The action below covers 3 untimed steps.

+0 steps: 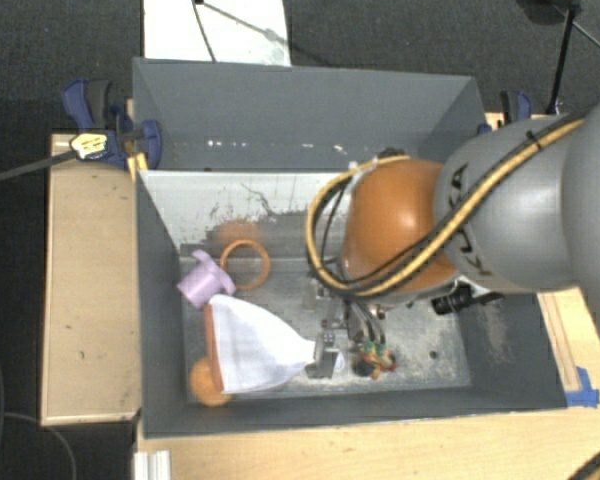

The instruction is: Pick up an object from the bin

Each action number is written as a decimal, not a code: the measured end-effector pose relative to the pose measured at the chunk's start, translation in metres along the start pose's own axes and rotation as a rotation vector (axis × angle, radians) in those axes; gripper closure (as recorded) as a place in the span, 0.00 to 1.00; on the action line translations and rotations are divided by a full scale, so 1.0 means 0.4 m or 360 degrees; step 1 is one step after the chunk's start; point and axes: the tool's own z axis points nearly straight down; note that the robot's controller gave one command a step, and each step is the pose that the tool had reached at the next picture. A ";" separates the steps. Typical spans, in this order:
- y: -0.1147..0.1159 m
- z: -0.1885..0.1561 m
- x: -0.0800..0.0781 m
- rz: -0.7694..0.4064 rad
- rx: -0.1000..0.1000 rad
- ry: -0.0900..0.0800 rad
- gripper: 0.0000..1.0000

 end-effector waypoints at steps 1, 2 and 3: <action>-0.013 -0.007 -0.009 0.0148 -0.0002 -0.0005 0.00; -0.050 0.112 0.016 0.0312 -0.0002 -0.0004 0.00; -0.037 0.185 0.034 0.0184 -0.0001 0.0000 1.00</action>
Offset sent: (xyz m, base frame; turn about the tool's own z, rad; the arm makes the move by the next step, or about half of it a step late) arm -0.0154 -0.0295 -0.0738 0.0969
